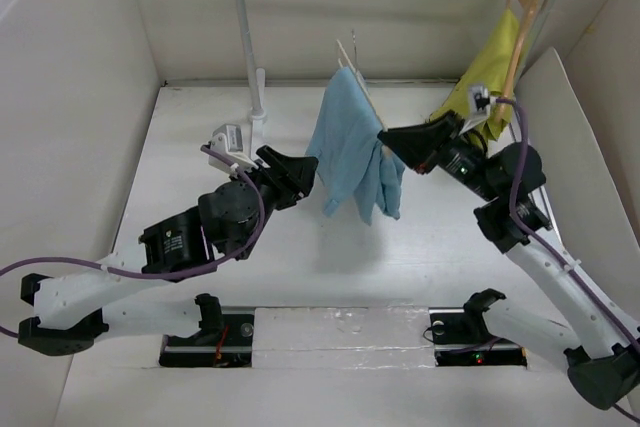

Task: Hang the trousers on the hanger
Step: Place the hanger at the clothesline.

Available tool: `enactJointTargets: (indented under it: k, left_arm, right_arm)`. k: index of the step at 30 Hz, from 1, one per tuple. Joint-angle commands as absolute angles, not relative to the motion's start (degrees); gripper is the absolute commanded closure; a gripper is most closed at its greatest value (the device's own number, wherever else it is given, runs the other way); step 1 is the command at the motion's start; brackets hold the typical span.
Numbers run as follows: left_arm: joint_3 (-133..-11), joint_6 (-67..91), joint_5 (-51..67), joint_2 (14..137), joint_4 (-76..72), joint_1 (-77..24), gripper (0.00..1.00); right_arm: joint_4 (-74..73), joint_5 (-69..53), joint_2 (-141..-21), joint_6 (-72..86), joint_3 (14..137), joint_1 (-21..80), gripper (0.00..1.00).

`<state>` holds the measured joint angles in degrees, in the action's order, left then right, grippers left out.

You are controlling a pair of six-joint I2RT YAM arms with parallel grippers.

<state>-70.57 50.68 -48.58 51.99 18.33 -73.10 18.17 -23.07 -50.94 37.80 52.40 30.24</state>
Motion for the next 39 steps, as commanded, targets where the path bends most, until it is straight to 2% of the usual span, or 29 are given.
enactJointTargets:
  k: [1,9,18,36,39]
  left_arm:
    - [-69.3,53.5,-50.6,50.6,21.0,-73.0,0.56]
    - [-65.1,57.3,-49.2,49.2,22.9,-73.0,0.57]
    - [-62.7,59.6,-47.7,49.7,23.8,-73.0,0.58]
    - [-62.8,58.6,-46.3,52.3,21.2,-73.0,0.58]
    - [-65.8,53.6,-49.2,54.7,17.0,-73.0,0.50]
  right_arm:
    - [32.9,-29.4,-52.0,34.1,64.0,25.3,1.00]
    - [38.5,-35.5,-61.5,38.0,72.9,10.8,1.00]
    - [47.5,-37.3,-68.4,45.6,79.6,4.0,1.00]
    - [47.1,-36.1,-78.4,51.9,97.3,-8.1,1.00]
    - [48.0,-37.0,-79.1,53.0,98.0,-8.1,1.00]
